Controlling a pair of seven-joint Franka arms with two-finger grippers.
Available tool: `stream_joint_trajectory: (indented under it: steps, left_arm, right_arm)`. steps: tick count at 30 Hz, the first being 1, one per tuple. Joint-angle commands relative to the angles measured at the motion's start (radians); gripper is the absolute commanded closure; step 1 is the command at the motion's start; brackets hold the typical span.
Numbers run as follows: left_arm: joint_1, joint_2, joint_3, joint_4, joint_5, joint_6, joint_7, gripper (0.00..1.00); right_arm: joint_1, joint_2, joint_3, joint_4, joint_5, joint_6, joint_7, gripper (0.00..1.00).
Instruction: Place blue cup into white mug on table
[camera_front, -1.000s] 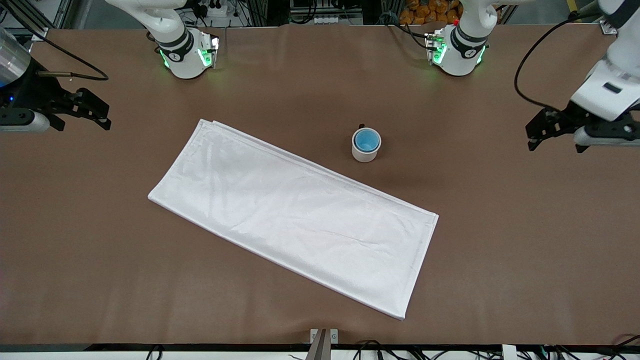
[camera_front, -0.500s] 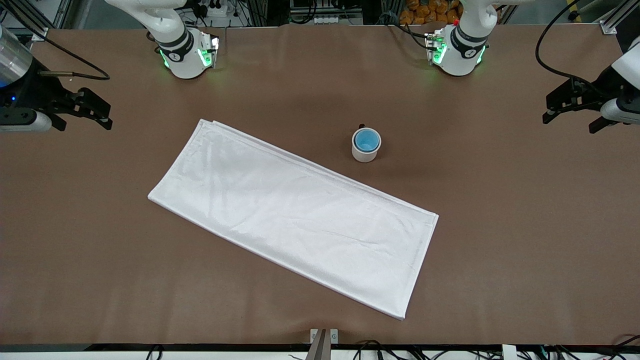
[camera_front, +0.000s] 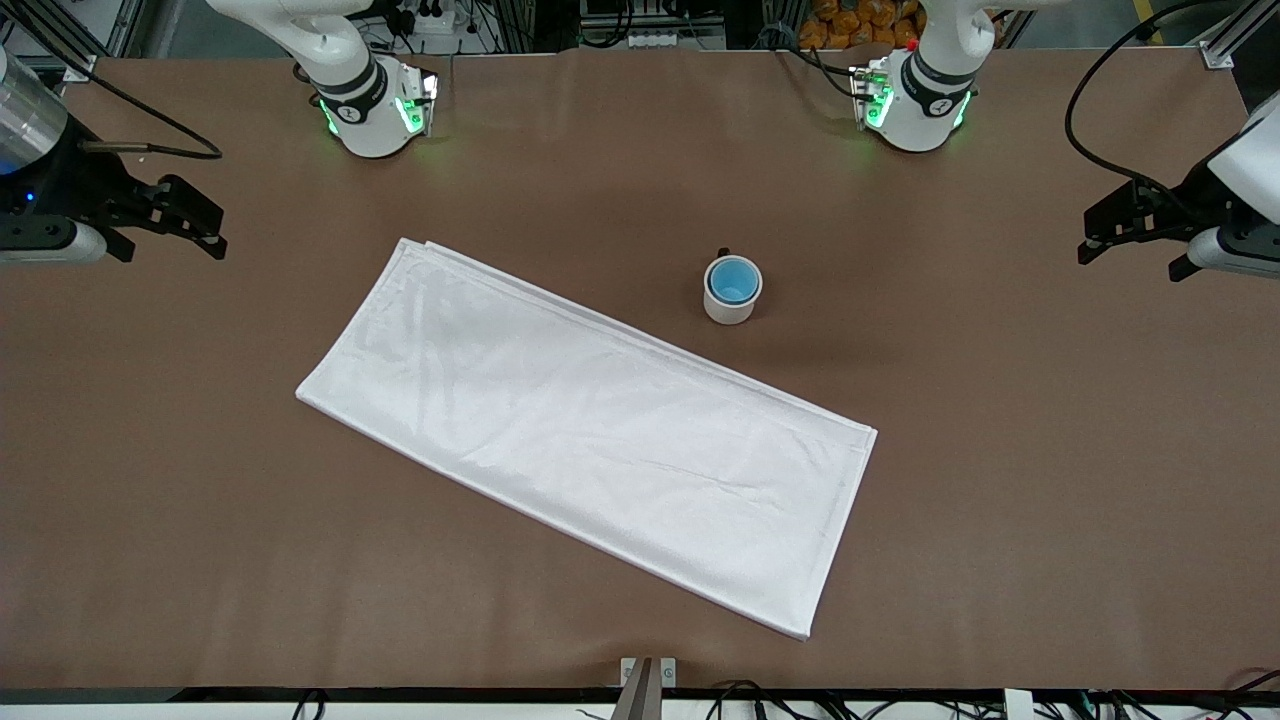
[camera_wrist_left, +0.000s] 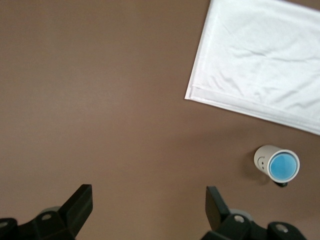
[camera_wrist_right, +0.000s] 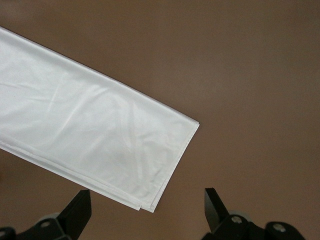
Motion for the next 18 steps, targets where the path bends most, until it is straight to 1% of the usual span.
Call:
stream_joint_trajectory:
  steps: [1, 3, 7, 9, 18]
  left_arm:
    - [-0.013, 0.023, 0.01, 0.046, 0.028, -0.026, -0.078, 0.0]
    - [-0.012, 0.023, 0.01, 0.046, 0.037, -0.026, -0.078, 0.0]
    - [-0.015, 0.023, 0.009, 0.043, 0.115, -0.024, -0.078, 0.0]
    - [-0.015, 0.025, 0.009, 0.043, 0.135, -0.021, -0.078, 0.0]
    - [-0.013, 0.026, 0.009, 0.043, 0.126, -0.009, -0.075, 0.0]
  right_arm:
    - [0.013, -0.023, -0.019, -0.022, 0.02, 0.002, -0.013, 0.0]
    - [0.015, -0.023, -0.02, -0.022, 0.02, 0.002, -0.013, 0.0]
    - [0.015, -0.021, -0.019, -0.022, 0.02, 0.002, -0.013, 0.0]
    - [0.015, -0.021, -0.019, -0.022, 0.02, 0.002, -0.013, 0.0]
    - [0.015, -0.02, -0.019, -0.022, 0.02, 0.002, -0.013, 0.0]
